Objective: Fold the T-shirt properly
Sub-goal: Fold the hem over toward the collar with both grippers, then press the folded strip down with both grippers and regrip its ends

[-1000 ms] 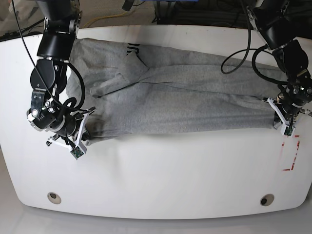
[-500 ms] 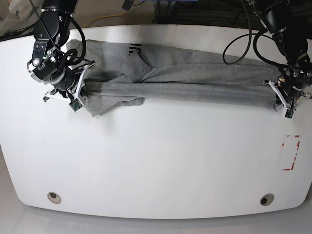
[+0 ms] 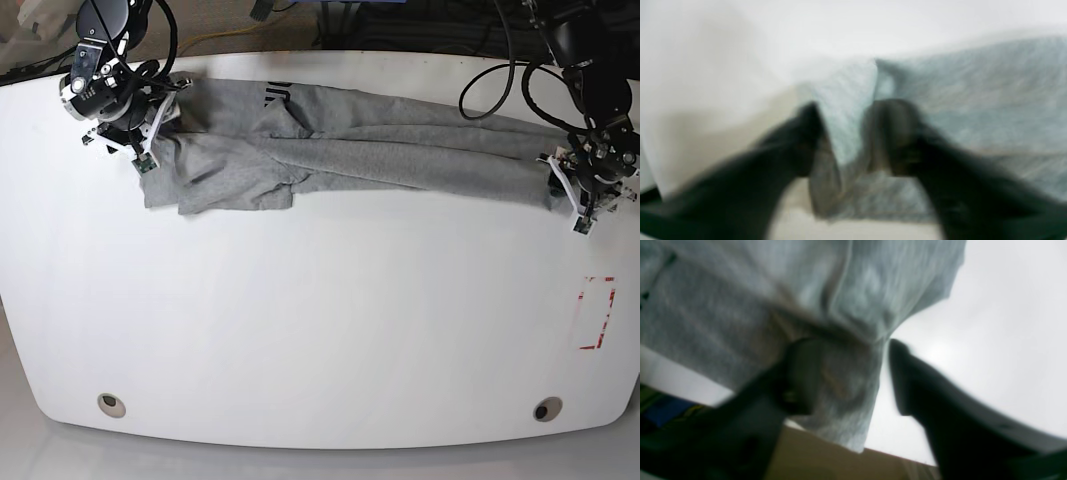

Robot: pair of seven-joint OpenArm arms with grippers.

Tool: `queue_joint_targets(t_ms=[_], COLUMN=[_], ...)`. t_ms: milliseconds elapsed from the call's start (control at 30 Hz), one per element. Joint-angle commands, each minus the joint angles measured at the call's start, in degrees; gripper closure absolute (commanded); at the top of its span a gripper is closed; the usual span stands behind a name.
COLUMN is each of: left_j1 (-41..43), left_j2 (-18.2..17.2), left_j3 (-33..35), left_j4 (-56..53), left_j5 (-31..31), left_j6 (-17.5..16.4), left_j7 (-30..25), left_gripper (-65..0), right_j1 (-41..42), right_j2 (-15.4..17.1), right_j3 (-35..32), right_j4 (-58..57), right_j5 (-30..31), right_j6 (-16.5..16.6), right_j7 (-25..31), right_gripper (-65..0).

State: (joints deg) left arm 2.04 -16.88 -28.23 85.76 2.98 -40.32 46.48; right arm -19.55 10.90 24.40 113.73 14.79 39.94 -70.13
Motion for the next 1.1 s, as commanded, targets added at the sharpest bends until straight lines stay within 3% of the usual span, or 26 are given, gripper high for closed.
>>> queue_joint_targets(t_ms=[0, 133, 233, 433, 600, 767, 933, 1067], left_j1=[-0.42, -0.51, -0.42, 0.99, 1.08, 2.22, 2.31, 2.4], left_j2=[-0.92, -1.97, -4.35, -6.19, -4.35, -1.97, -2.41, -3.03], left_j3=[-0.3, -2.58, -3.46, -3.38, -0.3, 2.16, 3.13, 3.22], left_j4=[1.23, 6.6, 10.9, 16.0, 16.62, 13.37, 4.22, -1.93], left_j5=[-0.39, -3.91, -10.41, -22.72, -22.9, -16.48, -14.9, -14.54], left_j6=[0.32, 0.32, 0.32, 0.32, 0.32, 0.32, 0.32, 0.32], left_j7=[1.13, 5.78, 9.65, 13.52, 13.52, 13.52, 13.17, 7.89], left_gripper=[-42.1, -42.4, -42.5, -42.1, -42.1, -42.1, -42.1, -42.1], right_j1=[-0.8, -1.5, -1.33, 2.19, 6.76, 8.87, 10.63, 11.07], right_j2=[0.49, 0.58, 0.58, 2.42, 2.42, 1.02, 1.1, 2.95], right_j3=[0.52, 5.35, 9.66, 8.52, 2.89, -0.18, -3.08, -5.99], right_j4=[1.83, 2.79, 2.71, 2.62, 1.39, -1.6, -9.95, -18.13], right_j5=[1.17, 5.13, 9.87, 14.97, 15.06, 15.06, 15.06, 11.9], right_j6=[0.06, 0.06, 0.06, 0.06, 0.06, 0.06, 0.06, 0.06], right_j7=[0.99, 0.99, 0.99, 0.63, -1.83, -2.0, -0.69, 6.0], right_gripper=[-48.0, -47.1, -44.2, -41.1, -32.8, -22.0, -21.9, -21.7])
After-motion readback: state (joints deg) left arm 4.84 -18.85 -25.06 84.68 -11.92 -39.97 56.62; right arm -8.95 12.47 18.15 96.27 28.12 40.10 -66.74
